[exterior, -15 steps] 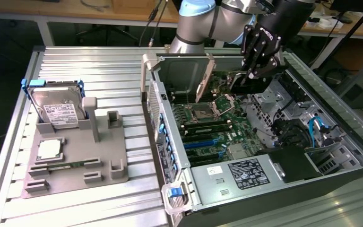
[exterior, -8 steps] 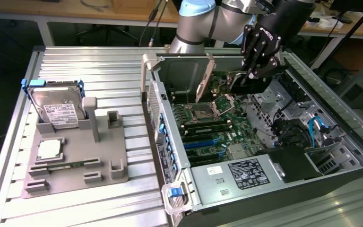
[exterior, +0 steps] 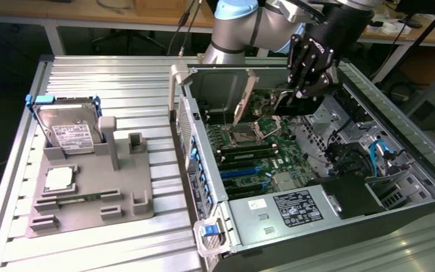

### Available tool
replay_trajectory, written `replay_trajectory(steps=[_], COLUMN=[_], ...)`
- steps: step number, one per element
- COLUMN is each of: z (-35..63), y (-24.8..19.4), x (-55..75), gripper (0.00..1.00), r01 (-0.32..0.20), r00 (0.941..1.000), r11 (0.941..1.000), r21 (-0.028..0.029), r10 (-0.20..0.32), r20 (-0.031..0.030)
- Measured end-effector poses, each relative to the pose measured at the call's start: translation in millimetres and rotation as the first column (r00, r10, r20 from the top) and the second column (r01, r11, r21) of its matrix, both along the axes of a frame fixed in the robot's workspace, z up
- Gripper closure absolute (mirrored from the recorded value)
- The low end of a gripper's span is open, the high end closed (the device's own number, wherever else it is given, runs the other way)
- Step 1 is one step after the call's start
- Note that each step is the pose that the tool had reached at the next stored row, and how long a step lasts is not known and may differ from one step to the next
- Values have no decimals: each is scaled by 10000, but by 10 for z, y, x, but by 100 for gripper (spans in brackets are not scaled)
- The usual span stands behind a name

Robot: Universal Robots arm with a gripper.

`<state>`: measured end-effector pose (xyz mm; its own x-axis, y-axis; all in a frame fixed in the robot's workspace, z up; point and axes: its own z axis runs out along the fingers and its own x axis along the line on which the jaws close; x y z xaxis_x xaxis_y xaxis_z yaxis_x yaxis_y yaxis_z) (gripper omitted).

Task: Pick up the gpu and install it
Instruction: 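Insert the gpu into the slot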

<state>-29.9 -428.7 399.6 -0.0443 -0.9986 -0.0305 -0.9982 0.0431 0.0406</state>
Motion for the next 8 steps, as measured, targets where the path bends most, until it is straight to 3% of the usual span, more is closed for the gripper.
replay_trajectory(steps=[5,8], z=[-91,-143], y=[-47,-142], x=[1,-18], gripper=[73,73], r01=[-2,-6], r00=[10000,10000], r11=[10000,10000], r21=[-2,-1], r10=[2,6], r20=[-1,0])
